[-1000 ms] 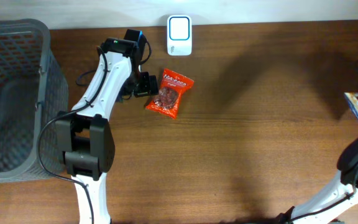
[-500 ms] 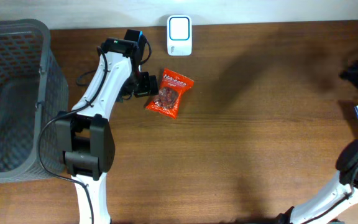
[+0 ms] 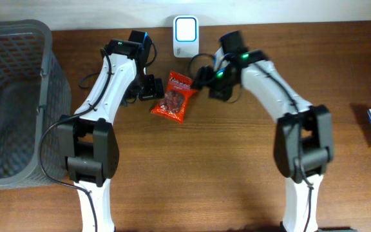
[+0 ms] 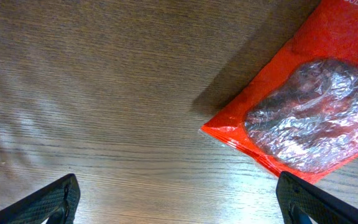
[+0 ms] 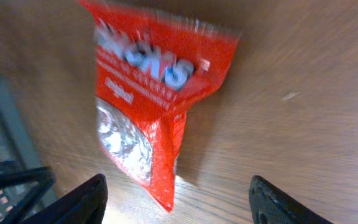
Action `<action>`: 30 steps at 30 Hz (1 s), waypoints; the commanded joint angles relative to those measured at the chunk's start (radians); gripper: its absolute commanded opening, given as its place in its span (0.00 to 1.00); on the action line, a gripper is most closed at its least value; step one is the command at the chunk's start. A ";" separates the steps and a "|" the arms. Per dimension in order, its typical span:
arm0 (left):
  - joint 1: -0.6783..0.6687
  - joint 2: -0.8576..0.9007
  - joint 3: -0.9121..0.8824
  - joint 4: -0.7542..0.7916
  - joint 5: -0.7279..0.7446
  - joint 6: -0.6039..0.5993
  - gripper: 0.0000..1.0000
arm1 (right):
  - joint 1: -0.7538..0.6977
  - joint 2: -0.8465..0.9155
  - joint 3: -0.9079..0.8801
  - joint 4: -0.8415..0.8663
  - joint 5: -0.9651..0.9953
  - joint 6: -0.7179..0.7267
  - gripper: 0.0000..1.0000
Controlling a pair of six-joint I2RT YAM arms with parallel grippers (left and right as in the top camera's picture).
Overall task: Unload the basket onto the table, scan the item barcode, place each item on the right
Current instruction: 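Move the right gripper to the red HACKS bag and grasp it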
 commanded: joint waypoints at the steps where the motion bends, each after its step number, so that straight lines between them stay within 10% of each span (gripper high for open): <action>1: 0.003 -0.002 0.008 -0.001 -0.010 -0.002 0.99 | 0.084 0.048 0.001 0.020 0.059 0.146 0.61; 11: 0.003 -0.002 0.008 -0.001 -0.010 -0.002 0.99 | 0.155 0.110 0.001 0.095 0.255 0.228 0.57; 15: 0.003 -0.002 0.008 -0.001 -0.010 -0.002 0.99 | 0.166 0.122 0.001 0.075 0.261 0.101 0.04; 23: 0.003 -0.002 0.008 -0.001 -0.010 -0.002 0.99 | 0.012 0.076 0.201 -0.418 0.589 -0.075 0.04; 27: 0.003 -0.002 0.008 -0.001 -0.010 -0.002 0.99 | 0.012 0.085 0.238 -0.280 0.078 -0.271 0.20; 30: 0.003 -0.002 0.008 -0.001 -0.010 -0.002 0.99 | 0.073 0.118 0.235 -0.117 0.058 -0.249 0.31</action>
